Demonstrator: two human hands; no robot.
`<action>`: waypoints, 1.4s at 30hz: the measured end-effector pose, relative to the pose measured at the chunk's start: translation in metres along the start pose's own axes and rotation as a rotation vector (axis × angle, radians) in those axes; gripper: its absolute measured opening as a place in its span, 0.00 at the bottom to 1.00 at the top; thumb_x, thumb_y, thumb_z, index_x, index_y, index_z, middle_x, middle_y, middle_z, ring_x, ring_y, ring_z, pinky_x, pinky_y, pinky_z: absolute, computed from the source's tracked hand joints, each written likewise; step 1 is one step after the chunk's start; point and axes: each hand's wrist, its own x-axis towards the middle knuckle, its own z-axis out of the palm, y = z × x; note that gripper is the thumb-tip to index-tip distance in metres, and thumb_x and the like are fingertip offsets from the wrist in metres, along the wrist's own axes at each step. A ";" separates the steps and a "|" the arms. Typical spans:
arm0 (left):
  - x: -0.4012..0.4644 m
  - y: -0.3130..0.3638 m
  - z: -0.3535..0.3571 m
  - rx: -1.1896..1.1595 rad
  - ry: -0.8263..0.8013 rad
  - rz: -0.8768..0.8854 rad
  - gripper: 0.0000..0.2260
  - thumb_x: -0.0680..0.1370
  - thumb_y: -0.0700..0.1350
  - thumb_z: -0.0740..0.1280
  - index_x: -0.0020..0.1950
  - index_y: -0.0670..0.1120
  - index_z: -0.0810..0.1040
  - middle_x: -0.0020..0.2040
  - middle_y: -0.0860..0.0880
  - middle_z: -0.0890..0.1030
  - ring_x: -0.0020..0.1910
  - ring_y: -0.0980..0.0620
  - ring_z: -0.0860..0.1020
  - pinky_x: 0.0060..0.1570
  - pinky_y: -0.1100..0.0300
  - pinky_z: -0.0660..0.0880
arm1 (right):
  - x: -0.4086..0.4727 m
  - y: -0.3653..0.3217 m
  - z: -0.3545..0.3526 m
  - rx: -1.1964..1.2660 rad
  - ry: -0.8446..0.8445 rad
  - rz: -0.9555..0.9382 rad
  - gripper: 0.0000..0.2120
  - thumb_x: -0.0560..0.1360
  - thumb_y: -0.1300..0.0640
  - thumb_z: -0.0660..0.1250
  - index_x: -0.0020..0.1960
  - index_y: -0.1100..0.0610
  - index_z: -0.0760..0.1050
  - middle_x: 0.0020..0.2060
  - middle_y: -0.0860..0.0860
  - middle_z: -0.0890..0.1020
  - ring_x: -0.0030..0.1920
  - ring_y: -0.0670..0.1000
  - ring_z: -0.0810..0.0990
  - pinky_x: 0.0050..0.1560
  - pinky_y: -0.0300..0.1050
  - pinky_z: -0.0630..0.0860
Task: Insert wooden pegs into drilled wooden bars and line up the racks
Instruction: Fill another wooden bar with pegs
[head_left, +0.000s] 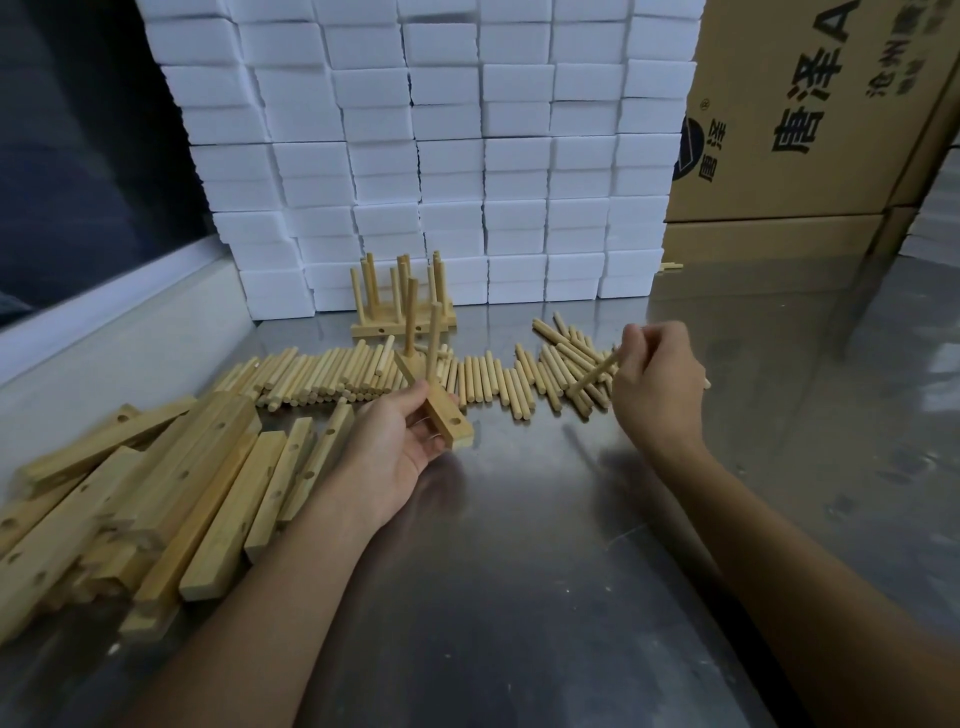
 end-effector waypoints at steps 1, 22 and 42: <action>0.000 0.000 0.000 0.008 0.002 0.001 0.09 0.83 0.43 0.61 0.53 0.39 0.78 0.40 0.43 0.84 0.33 0.52 0.83 0.32 0.59 0.79 | -0.001 -0.001 0.001 0.112 -0.003 0.073 0.08 0.84 0.51 0.58 0.48 0.53 0.69 0.44 0.50 0.82 0.40 0.45 0.79 0.36 0.39 0.70; 0.002 -0.001 0.000 0.027 0.005 0.004 0.09 0.83 0.43 0.62 0.56 0.39 0.78 0.41 0.43 0.85 0.35 0.52 0.83 0.38 0.57 0.79 | -0.006 -0.014 0.002 1.081 -0.334 0.860 0.11 0.71 0.71 0.72 0.54 0.70 0.79 0.46 0.63 0.86 0.46 0.57 0.87 0.38 0.38 0.82; -0.005 0.001 0.004 -0.044 0.028 -0.004 0.13 0.84 0.48 0.58 0.56 0.40 0.76 0.37 0.47 0.76 0.29 0.52 0.72 0.28 0.62 0.72 | -0.019 -0.030 0.014 0.809 -0.402 0.640 0.17 0.84 0.65 0.52 0.58 0.52 0.78 0.36 0.49 0.73 0.33 0.45 0.68 0.38 0.40 0.69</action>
